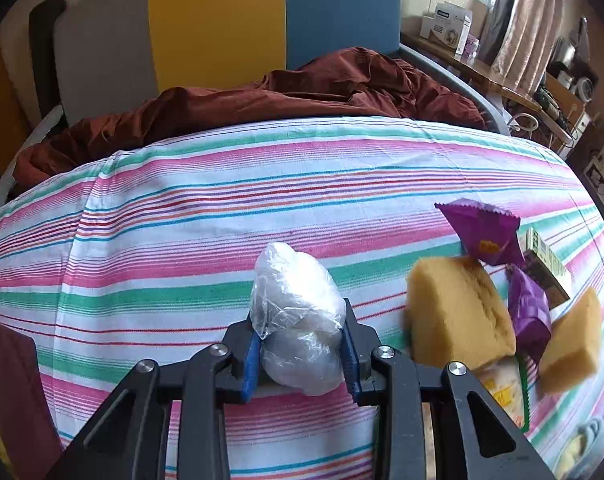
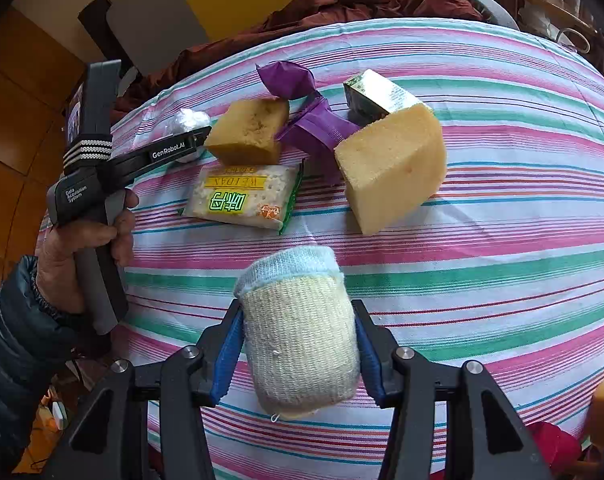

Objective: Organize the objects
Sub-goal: 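Hold the white sock with the right gripper while the left gripper grasps a plastic-wrapped bundle, then lift the plastic-wrapped bundle with the left gripper while the right gripper holds the sock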

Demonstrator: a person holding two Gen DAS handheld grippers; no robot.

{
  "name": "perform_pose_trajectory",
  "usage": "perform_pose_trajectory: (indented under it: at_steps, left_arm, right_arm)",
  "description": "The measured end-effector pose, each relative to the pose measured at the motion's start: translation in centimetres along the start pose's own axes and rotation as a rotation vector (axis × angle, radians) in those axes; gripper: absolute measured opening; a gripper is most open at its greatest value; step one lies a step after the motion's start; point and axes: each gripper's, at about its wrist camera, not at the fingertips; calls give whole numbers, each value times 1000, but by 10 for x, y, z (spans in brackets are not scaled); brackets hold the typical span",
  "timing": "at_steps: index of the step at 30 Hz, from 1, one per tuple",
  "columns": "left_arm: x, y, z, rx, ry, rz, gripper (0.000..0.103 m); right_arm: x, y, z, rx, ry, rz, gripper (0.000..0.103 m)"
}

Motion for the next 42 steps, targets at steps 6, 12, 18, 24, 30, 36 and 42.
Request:
perform_pose_trajectory:
  at_steps: [6,12,18,24,30,36,42]
  left_arm:
    - [-20,-14,-7,32,26,10,33]
    - [-54,-32,-19,41,67,9,33]
    - [-95,-57,-27,41,73,-21,33]
    - [-139,-82,-37,24,102,-73,33]
    - [-166,-93,-43,18,156,-143,34]
    - [-164,-91,-40,-3,145,-154,34]
    - [-165,-91,-40,-3,146,-161,34]
  right_arm:
    - [1,0,-4,-4,20,1,51]
    - [4,5,-5,-18,26,22,51]
    - [4,9,-6,-44,32,43,51]
    - [4,12,-6,-62,37,62,51]
    - [3,14,-8,-78,52,76,51]
    - [3,16,-10,-89,66,88,51]
    - [8,24,-3,-97,75,99,51]
Point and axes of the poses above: each gripper's, at about its wrist camera, not at the fingertips, and y roughly the way its jaws point, z to its left, x to its top, and after that the axes turned 11 degrees about -x, right-handed
